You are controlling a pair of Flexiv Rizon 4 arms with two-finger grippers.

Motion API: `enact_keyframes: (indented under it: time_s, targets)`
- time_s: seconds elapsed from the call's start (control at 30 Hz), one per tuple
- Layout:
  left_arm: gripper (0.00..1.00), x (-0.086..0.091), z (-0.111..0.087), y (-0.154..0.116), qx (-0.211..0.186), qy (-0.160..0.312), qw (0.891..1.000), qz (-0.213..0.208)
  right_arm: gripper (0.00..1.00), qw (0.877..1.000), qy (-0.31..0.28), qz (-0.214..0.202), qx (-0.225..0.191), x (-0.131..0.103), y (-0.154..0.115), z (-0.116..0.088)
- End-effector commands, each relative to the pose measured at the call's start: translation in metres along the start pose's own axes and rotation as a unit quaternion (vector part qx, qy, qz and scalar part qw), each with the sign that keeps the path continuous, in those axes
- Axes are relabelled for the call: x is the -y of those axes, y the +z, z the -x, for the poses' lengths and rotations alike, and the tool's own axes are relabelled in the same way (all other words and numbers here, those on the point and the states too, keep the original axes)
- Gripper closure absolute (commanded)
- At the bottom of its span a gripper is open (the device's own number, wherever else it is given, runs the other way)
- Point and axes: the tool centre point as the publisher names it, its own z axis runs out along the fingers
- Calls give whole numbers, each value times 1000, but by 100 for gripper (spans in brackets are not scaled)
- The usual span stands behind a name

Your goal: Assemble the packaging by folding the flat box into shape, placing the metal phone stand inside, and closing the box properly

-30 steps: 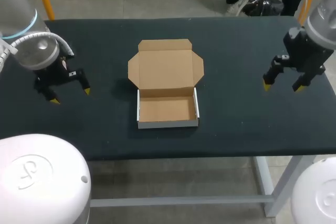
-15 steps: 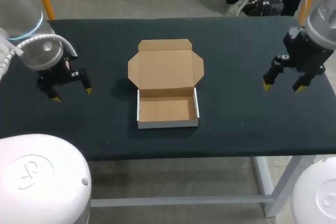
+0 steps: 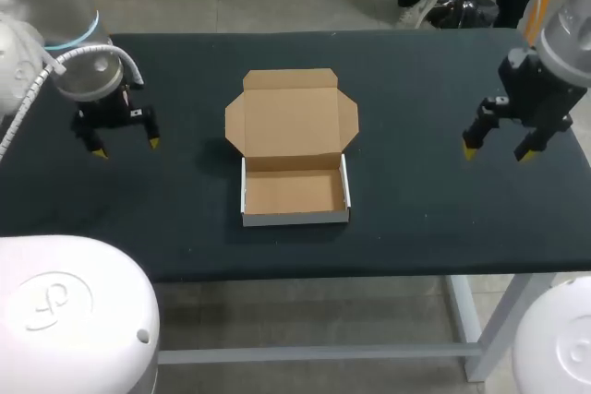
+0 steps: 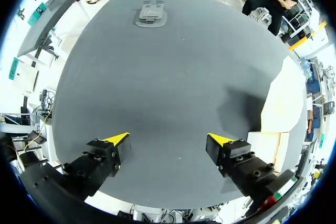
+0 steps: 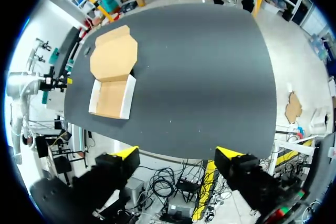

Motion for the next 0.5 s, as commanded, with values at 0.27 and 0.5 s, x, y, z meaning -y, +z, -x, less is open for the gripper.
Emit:
enact_keyframes:
  time_s: [0.27,0.5]
  targets:
    - [0,54,6,26,-1,-3,999,36,0,1000,0,-2,1,0,-2,0]
    - [0,72,16,39,-3,-11,999,53,0,1000,0,-2,1,0,-2,0]
